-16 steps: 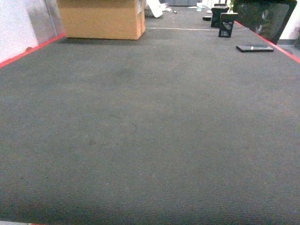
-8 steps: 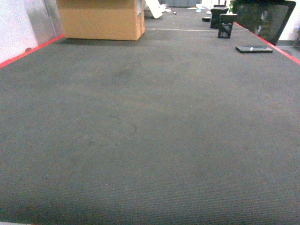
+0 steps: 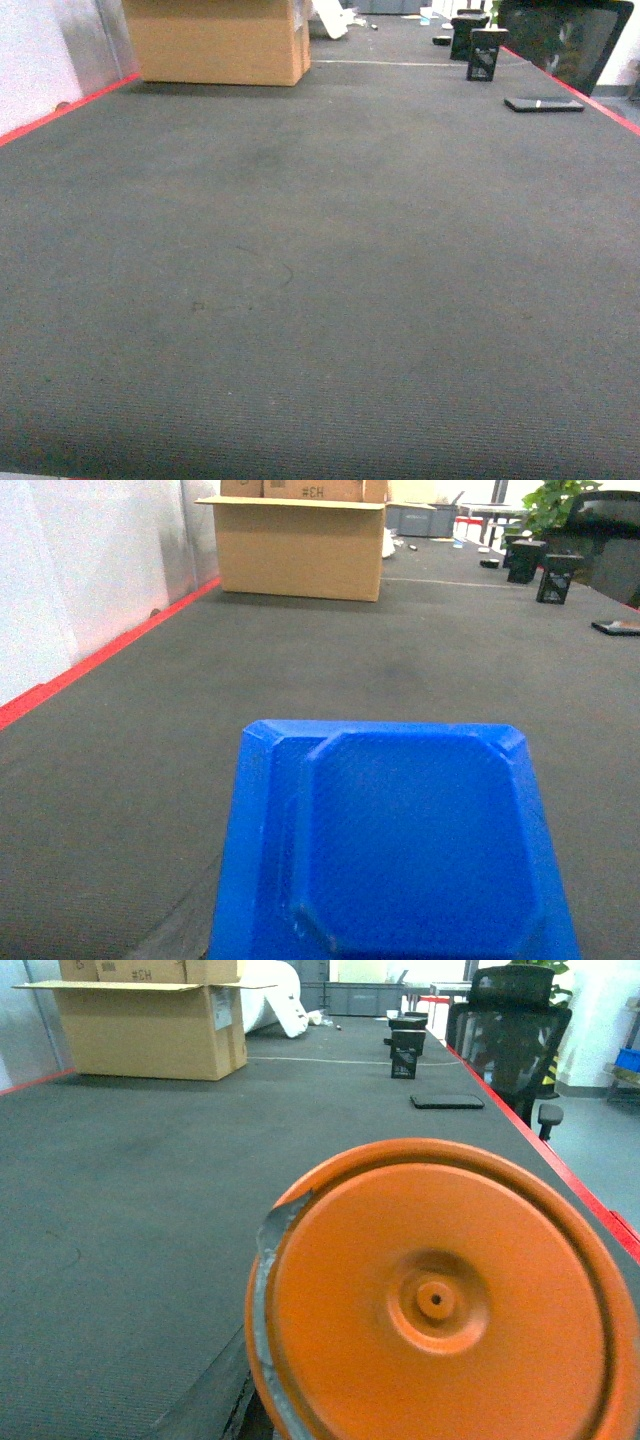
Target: Sort blue parts and orange caps into right shelf containers
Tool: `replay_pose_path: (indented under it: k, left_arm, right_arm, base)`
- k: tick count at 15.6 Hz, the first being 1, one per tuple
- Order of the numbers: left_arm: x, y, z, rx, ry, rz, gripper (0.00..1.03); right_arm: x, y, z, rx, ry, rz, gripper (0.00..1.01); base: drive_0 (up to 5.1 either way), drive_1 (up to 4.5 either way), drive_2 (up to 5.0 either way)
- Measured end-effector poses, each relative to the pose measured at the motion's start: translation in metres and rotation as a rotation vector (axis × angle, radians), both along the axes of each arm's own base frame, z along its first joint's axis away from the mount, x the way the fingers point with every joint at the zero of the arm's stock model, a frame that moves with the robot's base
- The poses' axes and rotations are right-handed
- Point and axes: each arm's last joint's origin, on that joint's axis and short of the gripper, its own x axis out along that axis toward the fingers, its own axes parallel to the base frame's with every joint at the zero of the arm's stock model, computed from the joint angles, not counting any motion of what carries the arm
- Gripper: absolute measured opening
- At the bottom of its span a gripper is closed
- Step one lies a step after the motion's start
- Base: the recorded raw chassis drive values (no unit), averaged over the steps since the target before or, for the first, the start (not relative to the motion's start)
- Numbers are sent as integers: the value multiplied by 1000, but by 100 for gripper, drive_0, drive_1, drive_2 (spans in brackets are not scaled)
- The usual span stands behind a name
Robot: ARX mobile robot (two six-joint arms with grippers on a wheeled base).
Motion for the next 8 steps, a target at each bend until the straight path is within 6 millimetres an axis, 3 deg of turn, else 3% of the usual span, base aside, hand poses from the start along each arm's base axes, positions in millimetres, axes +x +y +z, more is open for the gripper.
replay_pose_path:
  k: [3,8]
  left_arm:
    - [0,0,0,0,0,0,42]
    - [0,0,0,0,0,2,42]
  right_arm:
    - [0,0,0,0,0,0,44]
    - [0,0,0,0,0,0,44]
  base:
    - [0,0,0]
    - [-184,-184,-184]
